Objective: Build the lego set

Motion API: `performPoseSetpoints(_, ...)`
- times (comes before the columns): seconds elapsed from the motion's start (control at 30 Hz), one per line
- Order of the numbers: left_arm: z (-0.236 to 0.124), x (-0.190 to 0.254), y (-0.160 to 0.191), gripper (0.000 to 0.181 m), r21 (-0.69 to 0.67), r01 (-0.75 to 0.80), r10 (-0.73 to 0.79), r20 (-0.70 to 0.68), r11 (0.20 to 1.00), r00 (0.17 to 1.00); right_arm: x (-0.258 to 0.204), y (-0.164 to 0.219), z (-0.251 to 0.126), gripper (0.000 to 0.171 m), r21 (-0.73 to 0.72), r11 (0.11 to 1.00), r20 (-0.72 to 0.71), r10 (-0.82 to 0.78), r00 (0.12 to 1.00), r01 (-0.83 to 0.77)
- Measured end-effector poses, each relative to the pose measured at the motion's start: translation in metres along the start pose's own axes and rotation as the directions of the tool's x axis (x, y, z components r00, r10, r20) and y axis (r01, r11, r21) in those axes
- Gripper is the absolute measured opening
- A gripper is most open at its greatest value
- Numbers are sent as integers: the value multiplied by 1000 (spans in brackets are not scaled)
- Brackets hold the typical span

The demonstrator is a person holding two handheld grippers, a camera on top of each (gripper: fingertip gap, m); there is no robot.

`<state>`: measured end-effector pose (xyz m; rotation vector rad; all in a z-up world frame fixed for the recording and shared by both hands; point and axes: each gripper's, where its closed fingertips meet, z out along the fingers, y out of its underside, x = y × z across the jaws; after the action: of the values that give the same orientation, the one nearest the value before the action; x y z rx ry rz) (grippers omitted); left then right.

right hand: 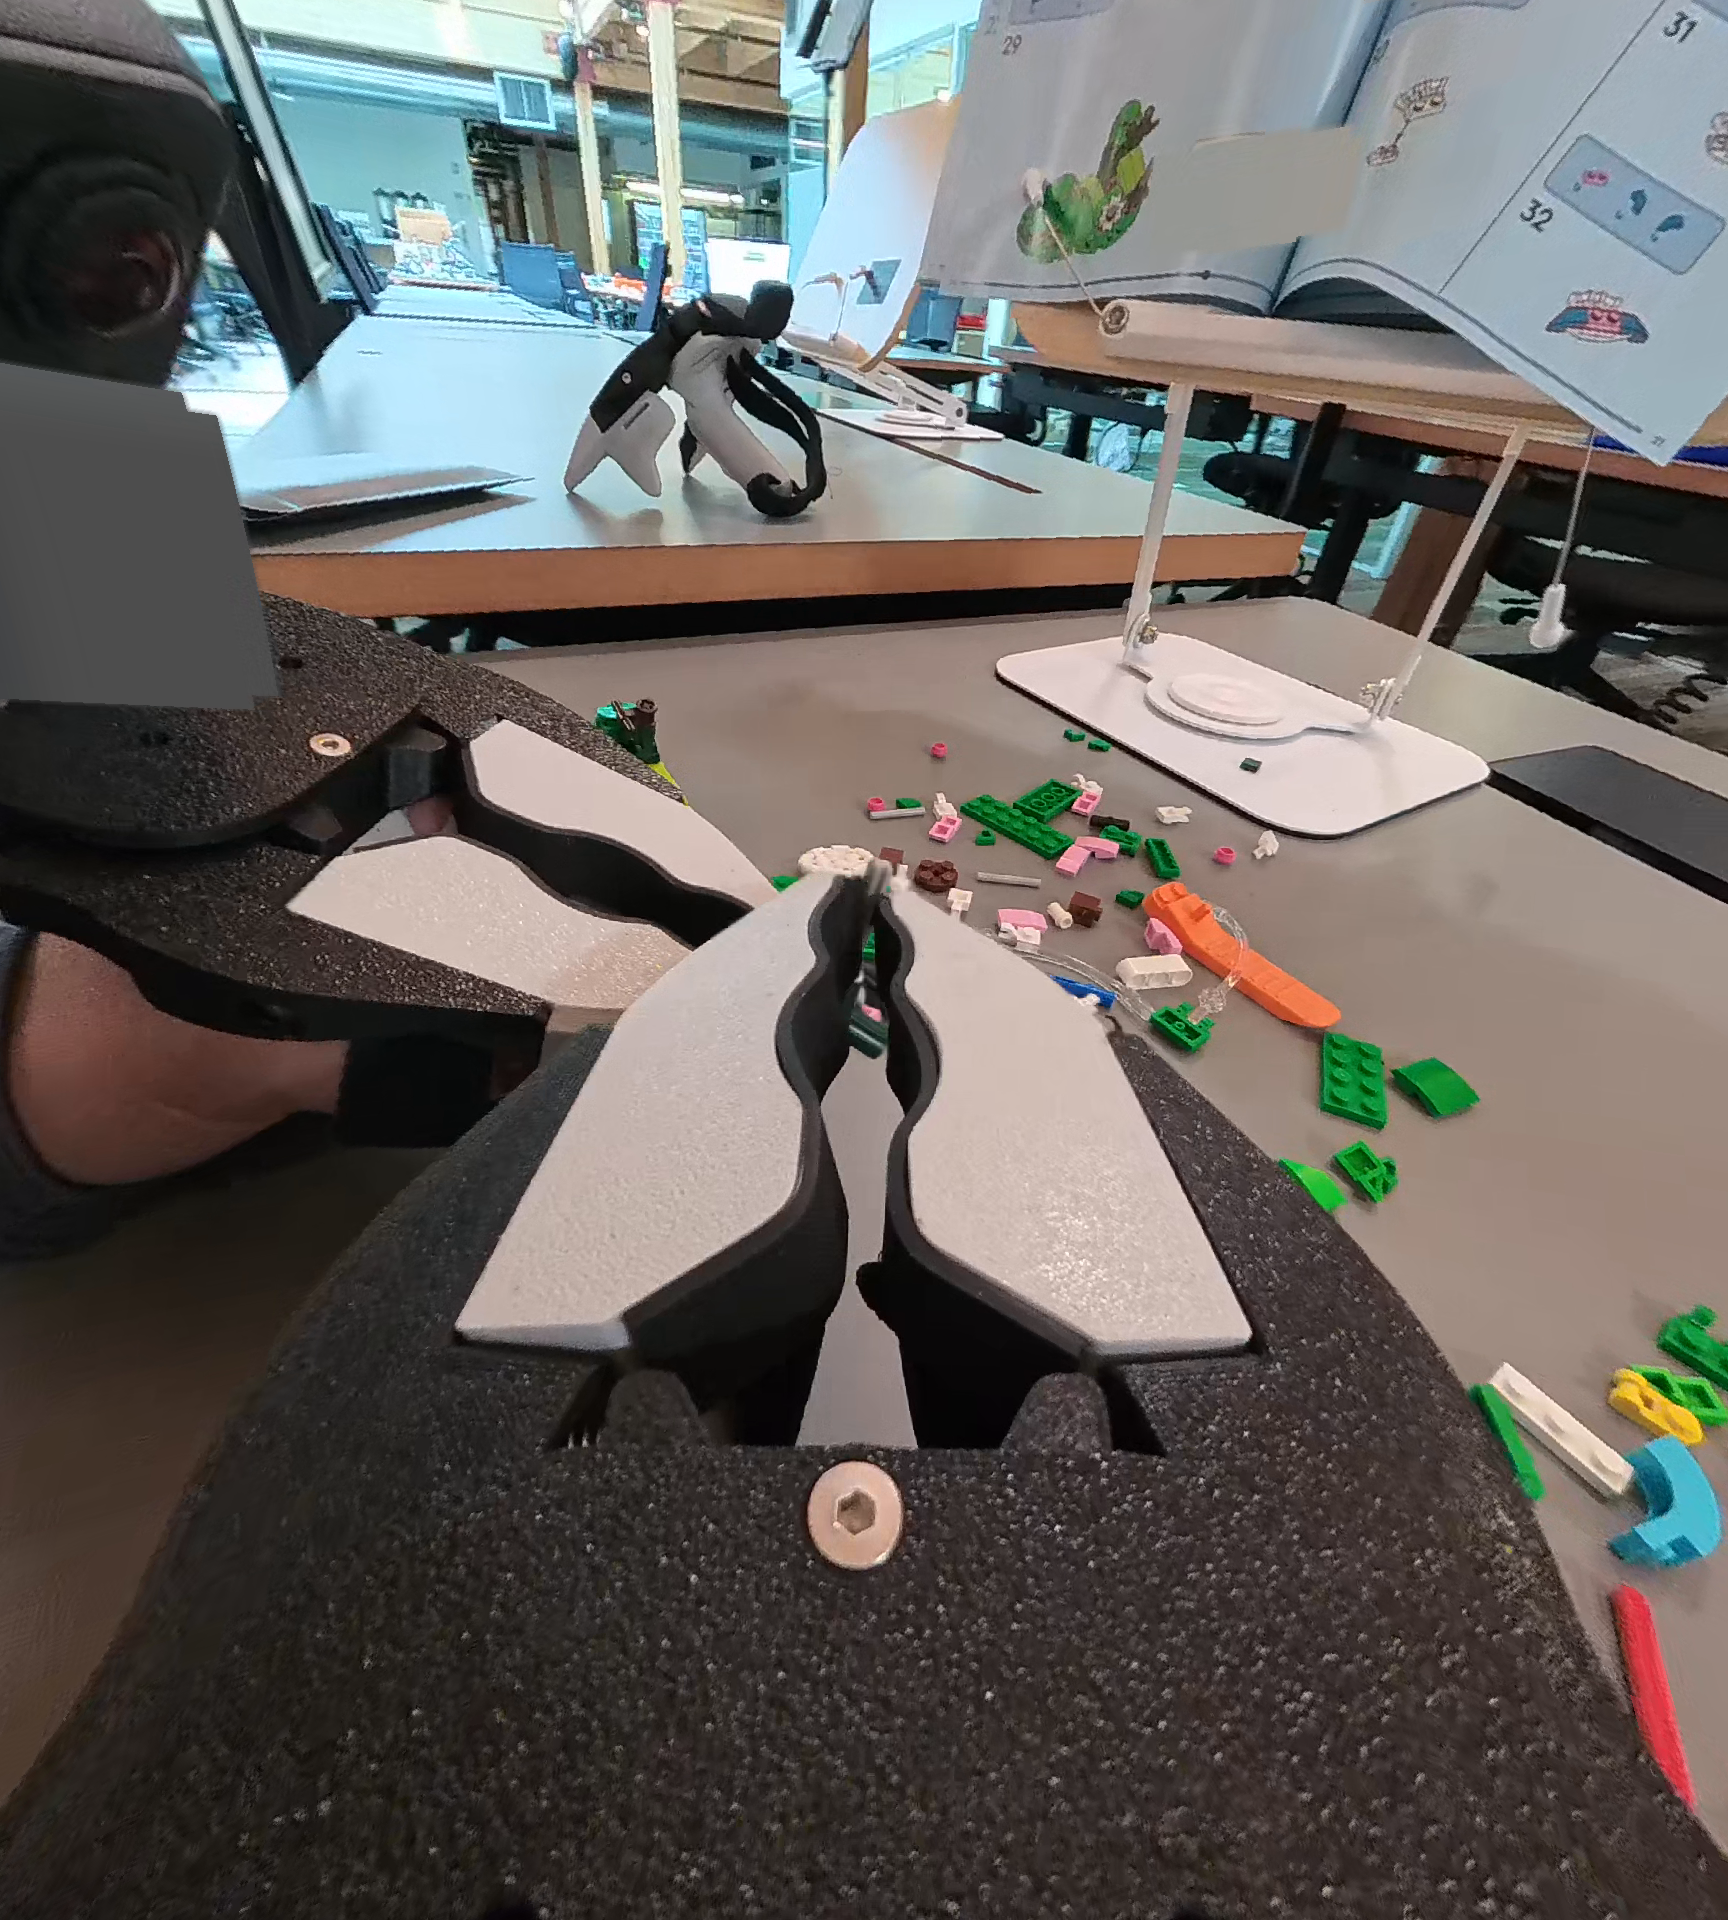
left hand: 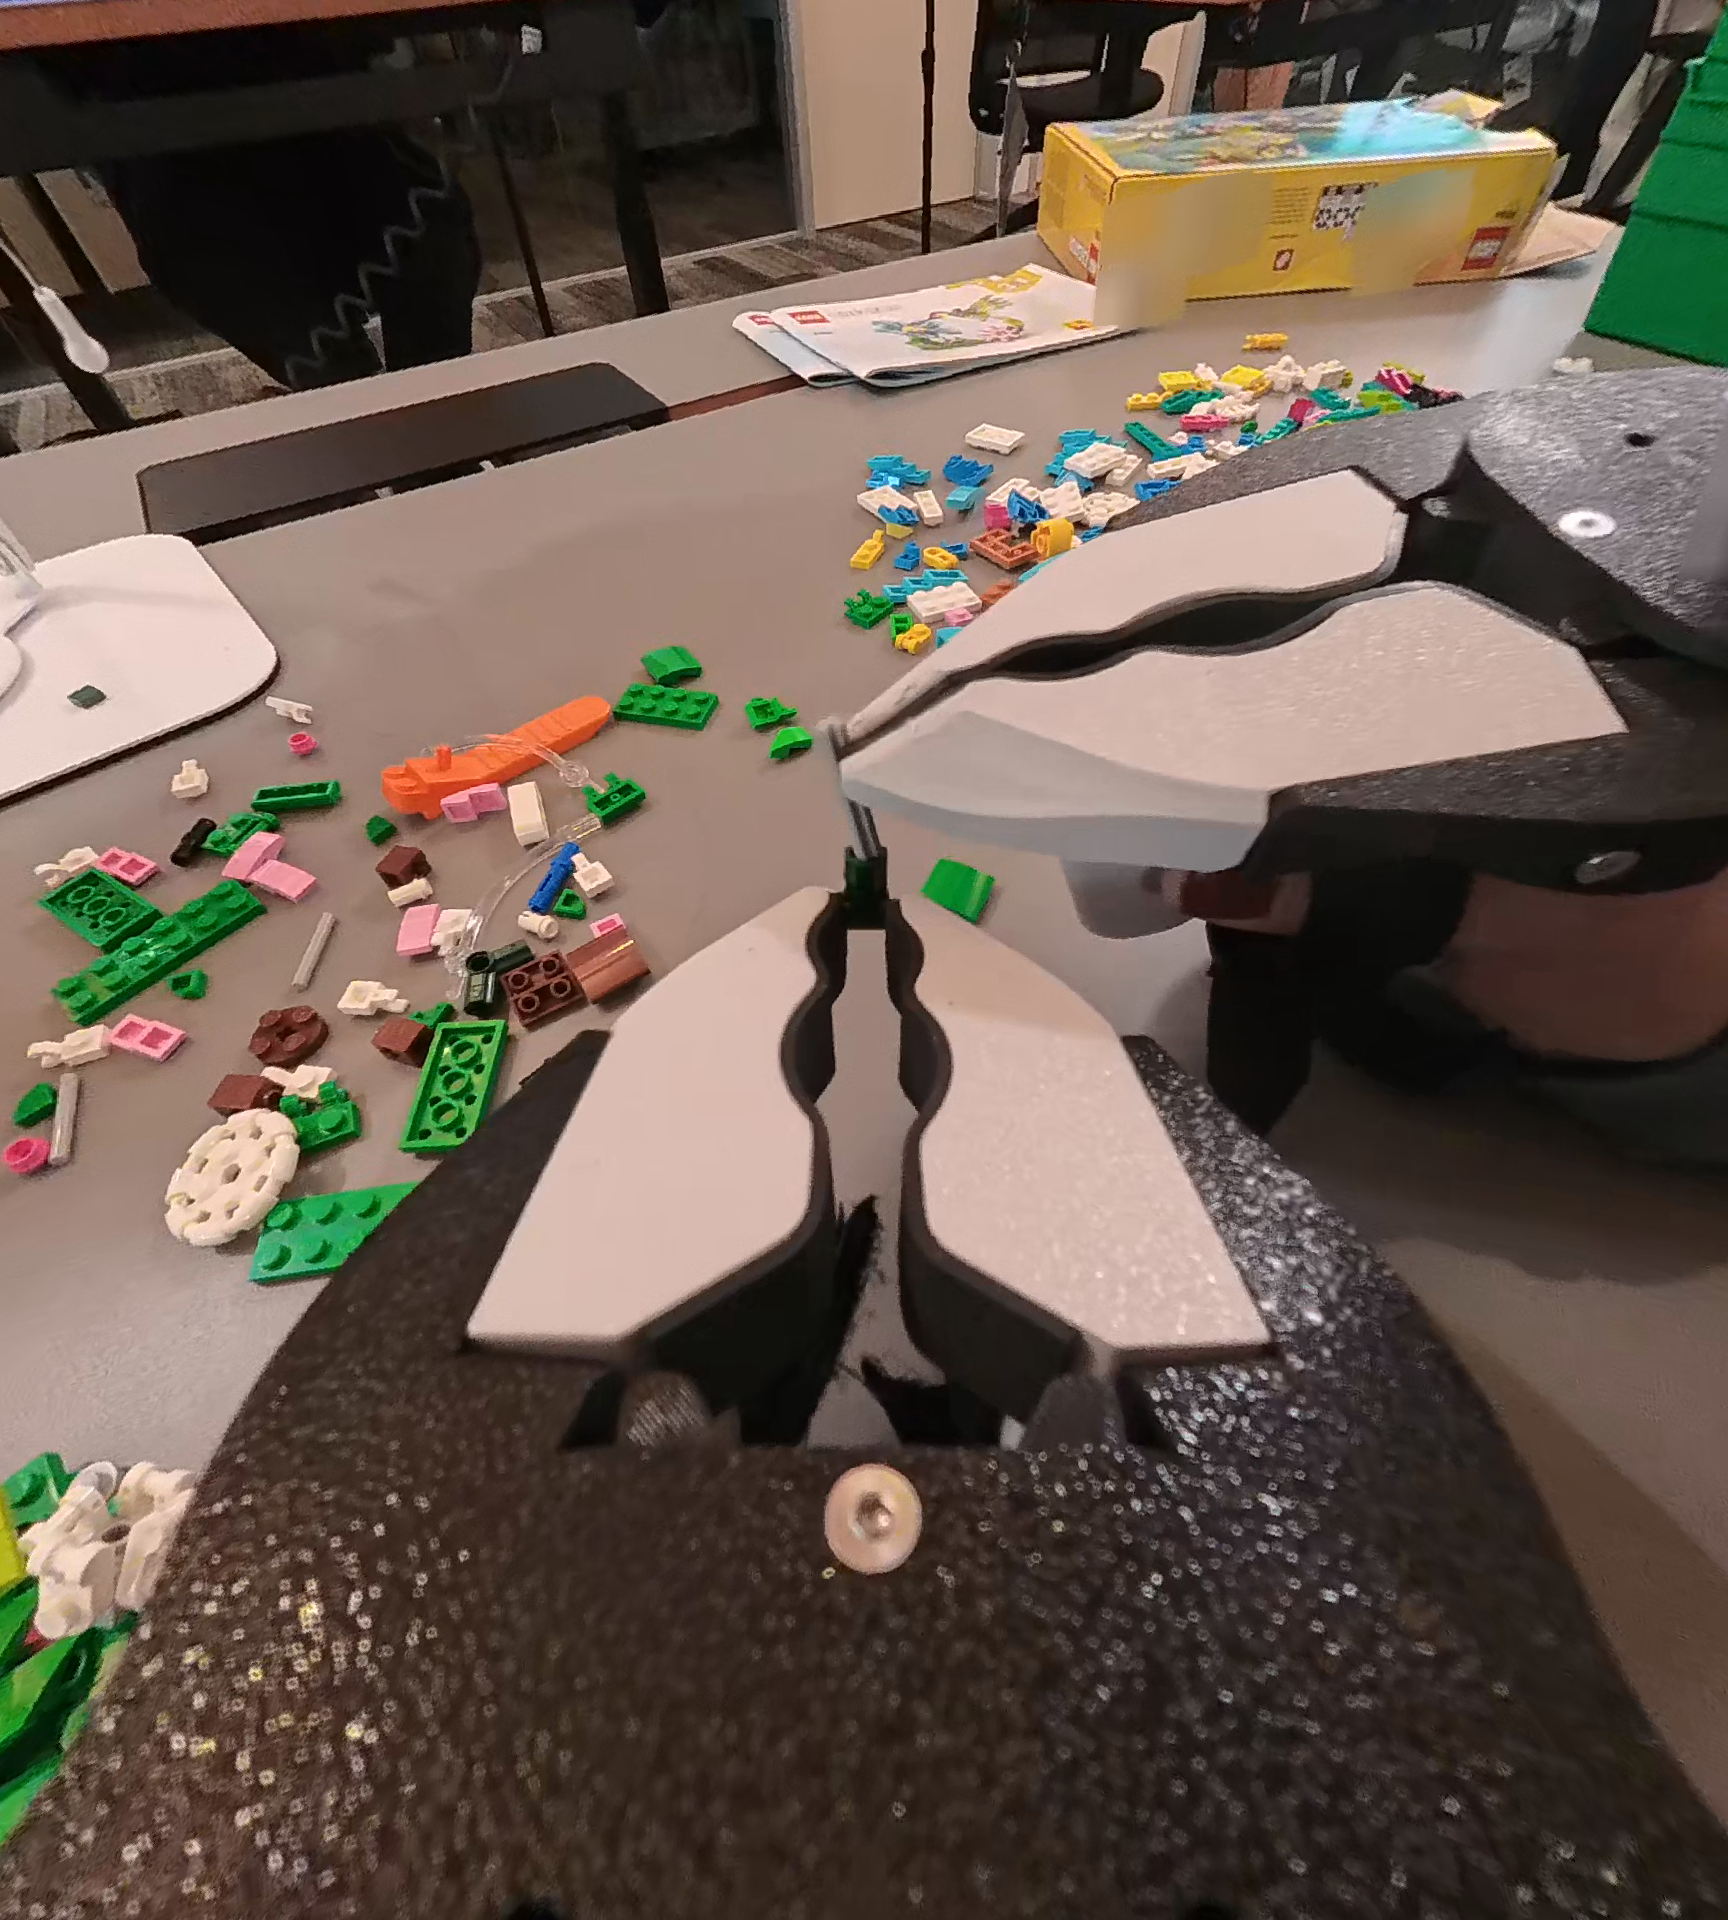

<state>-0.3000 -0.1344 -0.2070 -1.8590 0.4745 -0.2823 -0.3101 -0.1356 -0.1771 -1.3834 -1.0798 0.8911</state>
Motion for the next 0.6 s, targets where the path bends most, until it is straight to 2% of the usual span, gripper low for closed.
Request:
performPoseSetpoints(0.17,-3,6,-3,7,30,11,-9,-58,999,998,-3,-3,-4,2,31,999,105,31,994,-34)
performPoseSetpoints(0.6,-7,25,-7,7,72,-47,60,-180,996,982,-13,-5,-23,3,83,996,295,-61,954,38)
